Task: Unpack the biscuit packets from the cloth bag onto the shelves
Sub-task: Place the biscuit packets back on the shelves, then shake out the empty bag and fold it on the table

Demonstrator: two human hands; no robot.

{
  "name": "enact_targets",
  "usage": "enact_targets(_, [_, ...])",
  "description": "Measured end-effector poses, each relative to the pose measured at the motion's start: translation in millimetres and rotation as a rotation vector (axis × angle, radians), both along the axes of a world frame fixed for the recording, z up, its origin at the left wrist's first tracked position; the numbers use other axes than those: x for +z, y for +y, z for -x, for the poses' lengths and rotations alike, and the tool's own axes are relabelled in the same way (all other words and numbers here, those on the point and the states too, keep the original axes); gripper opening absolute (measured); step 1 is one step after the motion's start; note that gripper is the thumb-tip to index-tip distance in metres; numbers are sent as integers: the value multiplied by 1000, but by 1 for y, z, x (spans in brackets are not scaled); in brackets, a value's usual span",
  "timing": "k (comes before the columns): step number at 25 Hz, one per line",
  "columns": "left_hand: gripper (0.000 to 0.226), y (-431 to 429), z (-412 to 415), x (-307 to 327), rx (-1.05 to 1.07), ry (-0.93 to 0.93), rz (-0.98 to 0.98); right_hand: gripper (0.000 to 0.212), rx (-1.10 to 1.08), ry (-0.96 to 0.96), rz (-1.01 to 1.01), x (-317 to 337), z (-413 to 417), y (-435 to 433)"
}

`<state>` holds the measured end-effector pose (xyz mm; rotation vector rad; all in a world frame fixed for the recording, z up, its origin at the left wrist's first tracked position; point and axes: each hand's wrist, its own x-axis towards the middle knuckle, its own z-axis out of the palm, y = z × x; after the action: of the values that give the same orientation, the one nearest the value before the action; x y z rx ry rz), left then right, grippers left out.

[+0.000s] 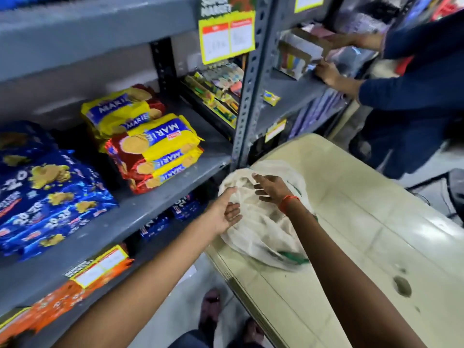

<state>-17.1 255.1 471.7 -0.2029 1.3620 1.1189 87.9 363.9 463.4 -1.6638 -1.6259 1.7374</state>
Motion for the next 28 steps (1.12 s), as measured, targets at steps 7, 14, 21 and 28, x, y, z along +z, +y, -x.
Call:
enact_targets(7, [19, 60, -42, -41, -308, 458, -73, 27, -65, -463, -369, -28, -90, -29])
enact_targets(14, [80, 134, -34, -70, -1474, 1741, -362, 38, -369, 71, 485, -83, -64, -122])
enact_targets(21, [39, 158, -32, -78, -1608, 1538, -363, 29, -955, 473, 656, -115, -56, -106])
enact_targets(28, [23, 163, -13, -6, -1460, 1076, -485, 27, -1214, 809, 293, -33, -160, -75])
